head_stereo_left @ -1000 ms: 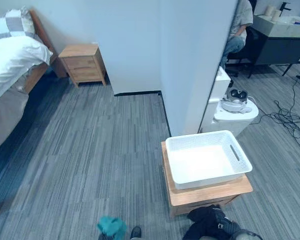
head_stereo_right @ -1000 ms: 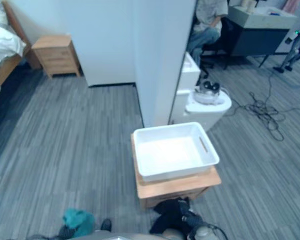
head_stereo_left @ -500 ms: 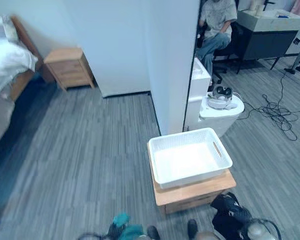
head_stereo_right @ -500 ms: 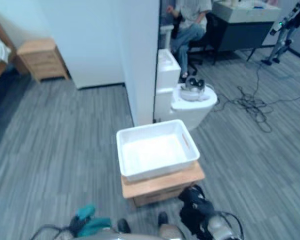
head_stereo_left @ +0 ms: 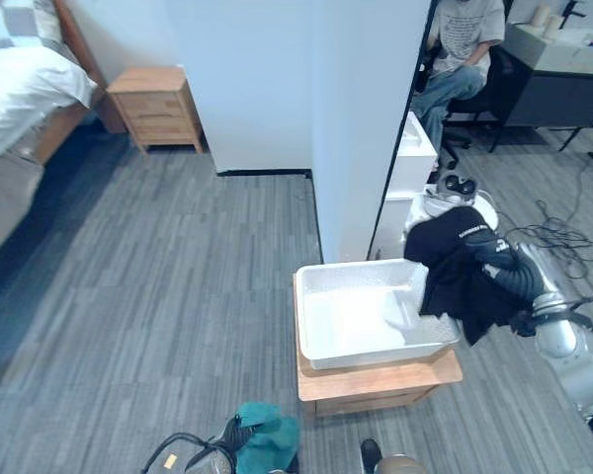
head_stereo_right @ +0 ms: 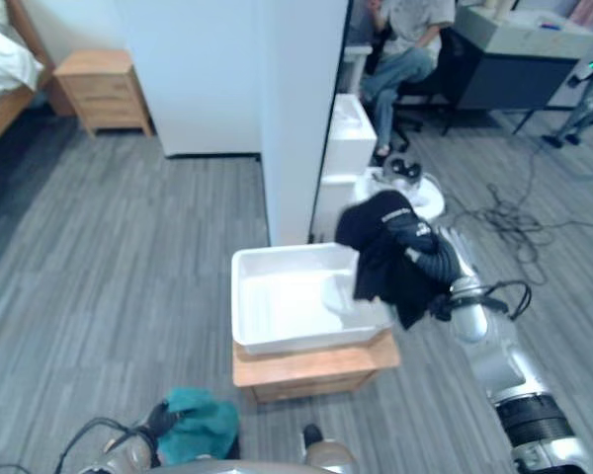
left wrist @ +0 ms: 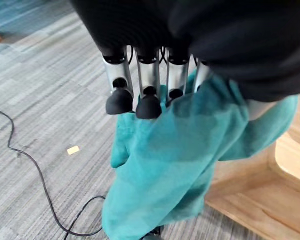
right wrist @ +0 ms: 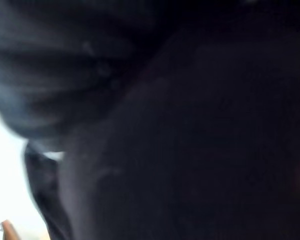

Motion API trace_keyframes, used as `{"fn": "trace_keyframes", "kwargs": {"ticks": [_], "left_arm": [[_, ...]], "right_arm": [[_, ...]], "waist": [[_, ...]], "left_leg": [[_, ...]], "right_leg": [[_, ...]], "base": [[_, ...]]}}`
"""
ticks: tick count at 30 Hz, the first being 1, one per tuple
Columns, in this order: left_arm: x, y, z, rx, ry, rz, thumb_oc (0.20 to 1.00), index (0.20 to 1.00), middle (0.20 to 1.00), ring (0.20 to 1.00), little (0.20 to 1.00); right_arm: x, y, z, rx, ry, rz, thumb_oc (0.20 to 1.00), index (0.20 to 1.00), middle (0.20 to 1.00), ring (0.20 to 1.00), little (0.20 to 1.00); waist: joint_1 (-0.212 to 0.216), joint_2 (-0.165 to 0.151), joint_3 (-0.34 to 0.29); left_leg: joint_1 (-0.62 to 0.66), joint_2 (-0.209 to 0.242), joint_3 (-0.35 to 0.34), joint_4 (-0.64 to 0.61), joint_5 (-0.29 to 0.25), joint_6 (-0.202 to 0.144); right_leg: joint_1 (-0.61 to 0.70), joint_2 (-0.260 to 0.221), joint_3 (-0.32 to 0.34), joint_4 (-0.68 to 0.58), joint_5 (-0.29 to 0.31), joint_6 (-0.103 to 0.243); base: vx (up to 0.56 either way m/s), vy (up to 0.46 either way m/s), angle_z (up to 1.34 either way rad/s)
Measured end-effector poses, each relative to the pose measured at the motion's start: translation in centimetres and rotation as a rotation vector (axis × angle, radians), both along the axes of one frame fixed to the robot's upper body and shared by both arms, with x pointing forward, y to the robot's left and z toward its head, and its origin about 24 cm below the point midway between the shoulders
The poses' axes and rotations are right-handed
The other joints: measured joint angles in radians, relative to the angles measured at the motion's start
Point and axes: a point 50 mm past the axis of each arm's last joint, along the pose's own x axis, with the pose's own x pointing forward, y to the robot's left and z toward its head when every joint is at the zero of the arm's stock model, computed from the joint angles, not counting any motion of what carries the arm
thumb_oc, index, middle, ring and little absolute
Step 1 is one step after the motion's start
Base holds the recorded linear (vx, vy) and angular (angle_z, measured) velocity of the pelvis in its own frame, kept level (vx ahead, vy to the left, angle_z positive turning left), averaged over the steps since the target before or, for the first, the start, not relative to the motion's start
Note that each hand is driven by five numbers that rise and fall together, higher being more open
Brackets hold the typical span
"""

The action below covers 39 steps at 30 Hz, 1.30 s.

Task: Tidy up the quilt and then pick up the clothes from the bed and put them into the laundry hamper.

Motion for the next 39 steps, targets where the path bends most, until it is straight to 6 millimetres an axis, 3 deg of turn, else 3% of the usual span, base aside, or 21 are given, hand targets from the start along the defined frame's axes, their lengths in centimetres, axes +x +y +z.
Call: {"fn": "trace_keyframes", "kwargs": {"ticks": [1,4,8,13,17,19,20,24,27,34,36,39], "left_arm": [[-0.4,0.1,0.0,-0.004,-0.002,0.021,0.200,0.200,0.200,0.200,0.200],[-1.5,-0.1,-0.2,-0.015,-0.012,0.052,0.200,0.200,0.200,0.200,0.200],[-1.1,0.2,0.0,-0.043,-0.054,0.120,0.200,0.200,0.200,0.200,0.200],[0.6,0.6,1.4,-0.108,-0.219,0.283,0.200,0.200,0.200,0.200,0.200],[1.5,0.9,3.1,-0.178,-0.355,0.336,0.200,0.200,0.200,0.200,0.200],[2.9,1.1,4.8,-0.221,-0.463,0.335,0.200,0.200,0.200,0.200,0.200],[3.9,1.1,6.0,-0.251,-0.531,0.331,0.200,0.200,0.200,0.200,0.200],[6.0,1.4,8.8,-0.315,-0.691,0.360,0.200,0.200,0.200,0.200,0.200],[7.5,1.5,11.7,-0.359,-0.818,0.319,0.200,0.200,0.200,0.200,0.200],[9.9,1.3,18.2,-0.432,-1.112,0.205,0.200,0.200,0.200,0.200,0.200],[11.1,1.3,21.2,-0.436,-1.220,0.127,0.200,0.200,0.200,0.200,0.200],[12.8,0.7,26.4,-0.447,-1.439,0.024,0.200,0.200,0.200,0.200,0.200]], "right_arm": [[0.3,0.2,0.9,-0.011,-0.027,0.016,0.200,0.200,0.200,0.200,0.200],[1.0,2.0,3.2,-0.035,-0.109,0.103,0.200,0.200,0.200,0.200,0.200],[2.0,4.5,3.9,-0.059,-0.114,0.210,0.200,0.200,0.200,0.200,0.200],[2.4,4.9,2.9,-0.041,-0.061,0.232,0.200,0.200,0.200,0.200,0.200],[2.9,4.2,0.3,-0.003,0.028,0.175,0.200,0.200,0.200,0.200,0.200],[3.0,3.5,-2.2,0.015,0.115,0.108,0.200,0.200,0.200,0.200,0.200],[2.9,3.2,-4.0,0.026,0.168,0.062,1.000,1.000,1.000,1.000,1.000],[1.6,3.0,-8.8,0.001,0.334,-0.004,1.000,1.000,1.000,1.000,1.000],[0.3,2.4,-11.2,0.008,0.424,-0.062,1.000,1.000,1.000,1.000,1.000],[0.1,1.2,-9.0,-0.078,0.260,-0.103,1.000,1.000,1.000,1.000,1.000],[-1.6,-0.7,-9.2,-0.056,0.231,-0.182,1.000,1.000,1.000,1.000,1.000],[-3.7,-2.8,-9.8,-0.045,0.228,-0.285,1.000,1.000,1.000,1.000,1.000]], "waist": [[0.004,0.016,-0.006],[0.001,0.020,-0.009],[0.016,0.004,-0.003],[0.061,-0.017,-0.004],[0.098,-0.007,-0.003],[0.113,-0.002,-0.002],[0.113,-0.001,-0.001],[0.132,0.024,0.000],[0.134,0.044,0.003],[0.096,0.071,0.001],[0.089,0.074,0.001],[0.041,0.081,-0.001]], "left_leg": [[0.006,0.005,-0.004,0.000,0.003,-0.002],[0.033,0.019,-0.015,0.000,0.019,-0.006],[0.030,0.021,-0.041,0.002,0.027,-0.016],[0.007,0.008,-0.100,0.000,0.031,-0.018],[-0.006,-0.001,-0.125,0.000,0.029,-0.017],[-0.008,-0.005,-0.139,0.000,0.032,-0.017],[-0.008,-0.008,-0.151,0.000,0.034,-0.017],[-0.018,-0.013,-0.166,0.000,0.037,-0.017],[-0.019,-0.016,-0.174,0.000,0.040,-0.014],[-0.012,-0.012,-0.146,0.000,0.036,-0.016],[-0.004,-0.010,-0.139,0.000,0.032,-0.016],[0.012,-0.008,-0.109,0.000,0.027,-0.024]], "right_leg": [[0.016,0.004,-0.010,-0.007,0.000,-0.003],[0.047,0.019,-0.035,-0.002,-0.004,-0.021],[0.057,0.025,-0.057,-0.003,-0.008,-0.028],[0.067,0.020,-0.124,-0.004,-0.024,-0.047],[0.069,0.012,-0.157,-0.007,-0.029,-0.045],[0.075,0.010,-0.167,-0.008,-0.030,-0.045],[0.081,0.009,-0.179,-0.008,-0.031,-0.045],[0.082,0.006,-0.199,-0.007,-0.032,-0.044],[0.085,0.005,-0.208,-0.008,-0.031,-0.048],[0.076,0.003,-0.187,-0.008,-0.035,-0.043],[0.081,0.003,-0.174,-0.008,-0.036,-0.043],[0.077,0.000,-0.142,-0.008,-0.035,-0.044]], "base": [[0.06,-0.084,0.05],[0.02,-0.059,0.12],[0.00,-0.069,0.16],[0.00,-0.055,0.41],[-0.01,-0.069,0.24],[0.00,-0.048,0.20],[0.00,-0.040,0.26],[-0.01,-0.050,0.19],[-0.01,-0.028,0.11],[0.00,-0.008,-0.09],[0.00,-0.017,-0.23],[-0.01,-0.007,-0.27]]}}
